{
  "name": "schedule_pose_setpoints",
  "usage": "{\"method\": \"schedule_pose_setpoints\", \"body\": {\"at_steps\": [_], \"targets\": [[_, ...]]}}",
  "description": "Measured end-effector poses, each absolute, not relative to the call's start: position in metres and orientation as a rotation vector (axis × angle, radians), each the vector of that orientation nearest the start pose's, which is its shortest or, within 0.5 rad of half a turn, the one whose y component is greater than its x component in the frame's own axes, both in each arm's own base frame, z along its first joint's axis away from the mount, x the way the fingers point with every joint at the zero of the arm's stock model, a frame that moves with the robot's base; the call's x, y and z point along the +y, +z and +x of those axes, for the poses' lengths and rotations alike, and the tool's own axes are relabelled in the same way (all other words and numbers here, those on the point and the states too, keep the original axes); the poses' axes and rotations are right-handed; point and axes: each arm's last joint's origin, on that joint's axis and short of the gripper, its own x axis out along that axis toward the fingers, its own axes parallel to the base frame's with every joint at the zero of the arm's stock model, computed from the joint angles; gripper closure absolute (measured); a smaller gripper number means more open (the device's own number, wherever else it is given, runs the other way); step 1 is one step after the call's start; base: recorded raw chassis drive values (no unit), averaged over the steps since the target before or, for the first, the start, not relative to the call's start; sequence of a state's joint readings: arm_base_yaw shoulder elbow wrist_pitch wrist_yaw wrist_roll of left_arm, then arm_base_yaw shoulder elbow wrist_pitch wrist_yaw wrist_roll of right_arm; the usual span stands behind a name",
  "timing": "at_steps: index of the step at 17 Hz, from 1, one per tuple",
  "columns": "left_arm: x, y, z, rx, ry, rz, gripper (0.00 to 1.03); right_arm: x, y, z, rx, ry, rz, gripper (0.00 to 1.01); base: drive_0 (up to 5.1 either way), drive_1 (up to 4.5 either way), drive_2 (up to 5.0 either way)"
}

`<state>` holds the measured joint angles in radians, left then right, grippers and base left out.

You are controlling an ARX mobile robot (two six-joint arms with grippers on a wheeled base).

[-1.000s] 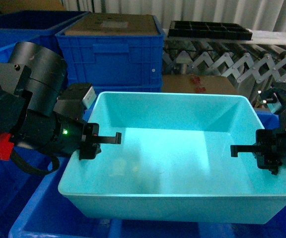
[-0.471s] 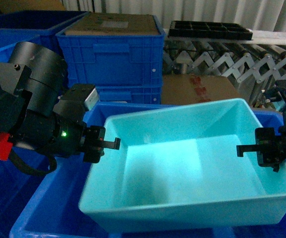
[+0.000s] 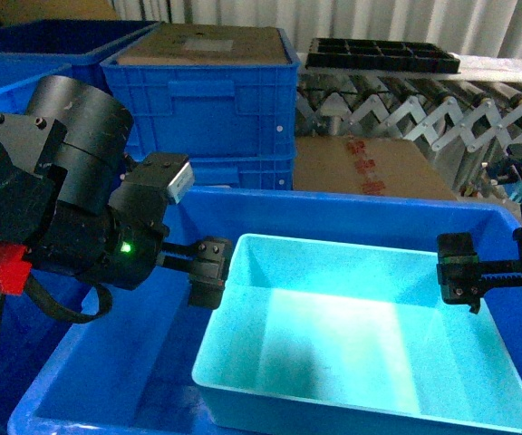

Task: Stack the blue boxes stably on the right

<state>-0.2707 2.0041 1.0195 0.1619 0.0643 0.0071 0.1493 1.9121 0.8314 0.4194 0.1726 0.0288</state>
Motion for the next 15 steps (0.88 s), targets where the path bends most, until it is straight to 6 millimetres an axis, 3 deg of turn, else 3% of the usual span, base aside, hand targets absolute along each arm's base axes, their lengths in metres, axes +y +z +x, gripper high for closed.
{"method": "schedule_pose_setpoints", "body": {"at_steps": [5,6,7,8,9,10,11,13,15], "targets": [[-0.104,0.101,0.368,0.821,-0.319,0.093,0.05,0.048,0.105,0.349,0.652,-0.031,-0.078,0.03,0.0,0.00,0.0],[-0.105,0.097,0.370,0.659,-0.258,0.102,0.10,0.047,0.102,0.352,0.541,-0.018,-0.062,0.07,0.0,0.00,0.0],[-0.097,0.087,0.363,0.474,-0.126,0.107,0.20,0.043,0.095,0.347,0.378,0.003,-0.034,0.17,0.0,0.00,0.0],[-0.080,0.075,0.336,0.399,-0.041,0.099,0.31,0.037,0.087,0.322,0.318,0.008,-0.026,0.28,0.0,0.00,0.0],[-0.060,0.077,0.311,0.313,0.005,0.073,0.44,0.028,0.088,0.297,0.254,-0.007,-0.020,0.41,0.0,0.00,0.0],[-0.046,0.112,0.294,0.118,0.029,0.026,0.60,0.022,0.118,0.282,0.104,-0.017,-0.003,0.58,0.0,0.00,0.0],[-0.044,0.134,0.281,0.032,0.005,0.009,0.73,0.020,0.134,0.270,0.047,-0.001,0.003,0.71,0.0,0.00,0.0],[-0.029,0.122,0.241,0.128,0.001,0.020,1.02,0.014,0.126,0.235,0.111,-0.005,-0.001,0.98,0.0,0.00,0.0],[-0.020,0.142,0.221,0.028,0.008,0.004,1.01,0.003,0.146,0.214,0.007,0.013,0.002,0.99,0.0,0.00,0.0]]}}
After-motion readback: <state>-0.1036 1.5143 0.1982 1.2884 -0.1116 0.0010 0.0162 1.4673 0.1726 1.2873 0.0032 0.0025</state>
